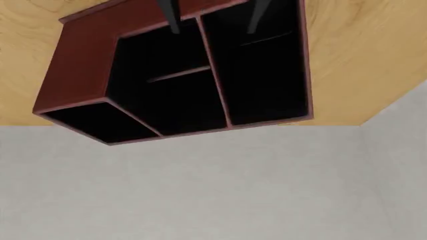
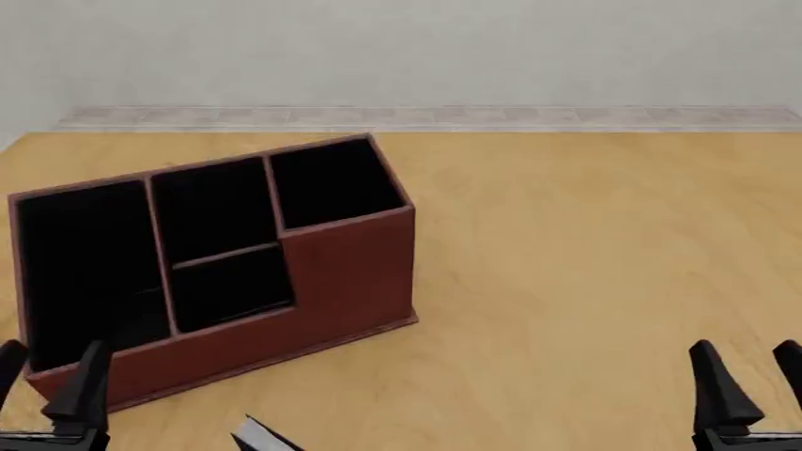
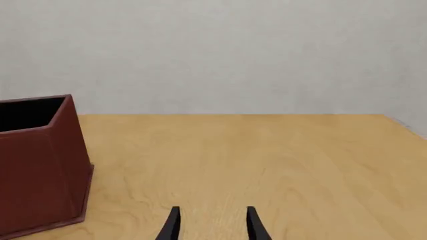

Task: Pick up the book and place it in the left compartment of the caddy.

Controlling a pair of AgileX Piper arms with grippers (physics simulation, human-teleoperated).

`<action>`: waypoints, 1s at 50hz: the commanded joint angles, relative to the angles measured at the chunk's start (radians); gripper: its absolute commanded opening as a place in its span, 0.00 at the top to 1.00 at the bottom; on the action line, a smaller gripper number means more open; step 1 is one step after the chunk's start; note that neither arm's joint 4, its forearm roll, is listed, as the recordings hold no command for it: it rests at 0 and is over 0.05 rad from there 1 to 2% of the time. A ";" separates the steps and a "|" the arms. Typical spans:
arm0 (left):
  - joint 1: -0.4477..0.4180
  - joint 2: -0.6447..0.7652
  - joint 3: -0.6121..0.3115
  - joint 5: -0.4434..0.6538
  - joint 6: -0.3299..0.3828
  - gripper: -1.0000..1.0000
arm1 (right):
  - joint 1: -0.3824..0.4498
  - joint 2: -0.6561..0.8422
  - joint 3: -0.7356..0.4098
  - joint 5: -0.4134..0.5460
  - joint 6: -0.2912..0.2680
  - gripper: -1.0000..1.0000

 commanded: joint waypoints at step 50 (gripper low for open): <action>-0.304 0.470 -0.767 0.748 -0.637 0.00 | -0.001 0.003 0.000 -0.002 0.000 0.00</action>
